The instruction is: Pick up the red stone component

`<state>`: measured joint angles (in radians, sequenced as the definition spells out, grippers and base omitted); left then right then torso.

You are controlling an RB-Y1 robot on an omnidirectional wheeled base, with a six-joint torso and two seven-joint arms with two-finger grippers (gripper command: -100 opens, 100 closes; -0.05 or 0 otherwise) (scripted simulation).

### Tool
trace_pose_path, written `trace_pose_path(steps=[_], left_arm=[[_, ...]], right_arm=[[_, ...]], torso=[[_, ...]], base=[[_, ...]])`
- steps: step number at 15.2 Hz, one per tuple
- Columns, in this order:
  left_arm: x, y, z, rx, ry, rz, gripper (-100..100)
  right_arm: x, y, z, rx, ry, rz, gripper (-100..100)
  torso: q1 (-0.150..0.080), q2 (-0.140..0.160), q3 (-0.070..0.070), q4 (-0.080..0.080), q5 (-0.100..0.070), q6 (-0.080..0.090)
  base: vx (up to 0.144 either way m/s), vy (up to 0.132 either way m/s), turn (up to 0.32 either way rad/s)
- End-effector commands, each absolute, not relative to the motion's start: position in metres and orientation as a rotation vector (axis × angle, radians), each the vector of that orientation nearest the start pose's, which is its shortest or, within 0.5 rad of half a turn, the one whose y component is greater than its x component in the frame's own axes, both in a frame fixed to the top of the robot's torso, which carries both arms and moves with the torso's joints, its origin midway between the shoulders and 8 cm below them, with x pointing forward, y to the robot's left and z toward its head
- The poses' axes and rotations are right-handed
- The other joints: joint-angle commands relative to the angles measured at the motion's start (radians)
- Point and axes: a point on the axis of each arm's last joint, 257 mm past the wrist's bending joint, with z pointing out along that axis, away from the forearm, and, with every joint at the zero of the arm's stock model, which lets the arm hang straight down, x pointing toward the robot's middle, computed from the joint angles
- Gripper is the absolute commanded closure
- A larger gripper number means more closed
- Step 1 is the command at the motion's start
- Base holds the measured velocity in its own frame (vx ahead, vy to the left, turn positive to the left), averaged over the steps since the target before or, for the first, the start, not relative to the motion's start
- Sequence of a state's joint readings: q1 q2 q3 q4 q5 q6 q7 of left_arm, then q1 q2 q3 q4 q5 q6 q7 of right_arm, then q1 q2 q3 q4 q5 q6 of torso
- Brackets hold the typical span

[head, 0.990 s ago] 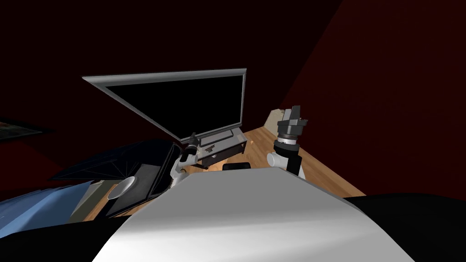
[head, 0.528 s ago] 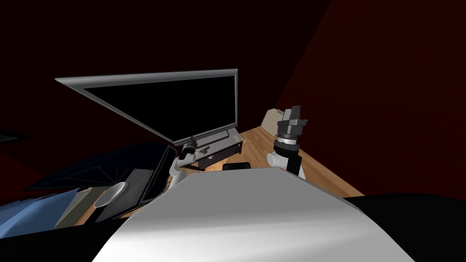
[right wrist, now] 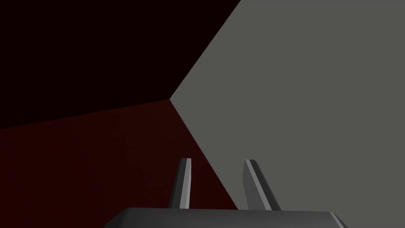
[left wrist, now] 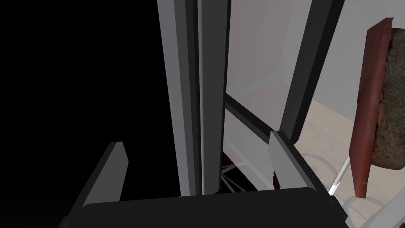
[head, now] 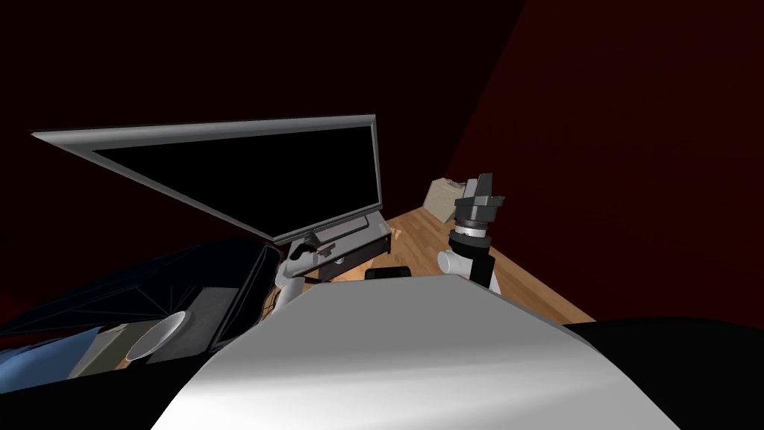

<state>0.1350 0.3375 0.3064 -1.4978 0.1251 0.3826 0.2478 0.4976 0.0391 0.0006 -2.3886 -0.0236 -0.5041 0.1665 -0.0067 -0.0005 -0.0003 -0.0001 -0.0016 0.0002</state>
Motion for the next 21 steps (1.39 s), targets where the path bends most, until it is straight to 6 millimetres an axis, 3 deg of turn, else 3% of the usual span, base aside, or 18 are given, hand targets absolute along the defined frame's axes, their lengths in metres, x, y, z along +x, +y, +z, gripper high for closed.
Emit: trace_pose_path(steps=[1,10,19,21], left_arm=[[0.423,0.537,-0.360,-1.863,1.091,-0.642,-100],[0.384,0.567,-0.416,-2.141,0.989,-0.510,-100],[0.344,0.580,-0.456,-2.370,0.878,-0.395,-100],[0.327,0.583,-0.470,-2.454,0.826,-0.349,-100]], right_arm=[[0.318,-0.281,0.073,0.552,0.522,1.182,0],[0.318,-0.281,0.073,0.552,0.522,1.182,0],[0.318,-0.281,0.073,0.552,0.522,1.182,0],[0.318,-0.281,0.073,0.552,0.522,1.182,0]], torso=[[0.000,0.000,0.000,0.000,0.000,0.000],[0.002,0.000,0.000,0.000,0.000,0.000],[0.005,0.000,0.000,0.000,0.001,0.000],[0.006,0.000,0.000,0.000,0.001,-0.001]], base=[[0.036,-0.102,-0.090],[0.030,-0.078,-0.051],[0.035,-0.039,-0.036],[0.038,-0.001,-0.027]])
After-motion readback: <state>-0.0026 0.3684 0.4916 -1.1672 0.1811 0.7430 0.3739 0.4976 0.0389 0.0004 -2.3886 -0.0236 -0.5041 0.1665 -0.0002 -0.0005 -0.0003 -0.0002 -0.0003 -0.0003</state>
